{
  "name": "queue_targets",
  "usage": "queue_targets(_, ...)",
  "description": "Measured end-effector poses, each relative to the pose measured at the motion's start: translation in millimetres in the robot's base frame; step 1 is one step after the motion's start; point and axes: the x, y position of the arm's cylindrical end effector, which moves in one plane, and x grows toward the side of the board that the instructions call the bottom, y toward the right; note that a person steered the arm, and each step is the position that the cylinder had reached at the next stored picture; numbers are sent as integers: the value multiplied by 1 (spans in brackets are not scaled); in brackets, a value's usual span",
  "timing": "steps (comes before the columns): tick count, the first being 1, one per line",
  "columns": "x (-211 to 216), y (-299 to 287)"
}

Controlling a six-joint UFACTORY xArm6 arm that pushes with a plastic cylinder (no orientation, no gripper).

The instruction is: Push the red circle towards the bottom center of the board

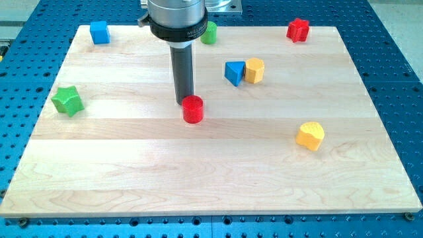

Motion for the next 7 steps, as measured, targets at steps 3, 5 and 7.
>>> queue_targets(3, 16, 18)
queue_targets(5, 60, 18)
queue_targets(7, 67, 42)
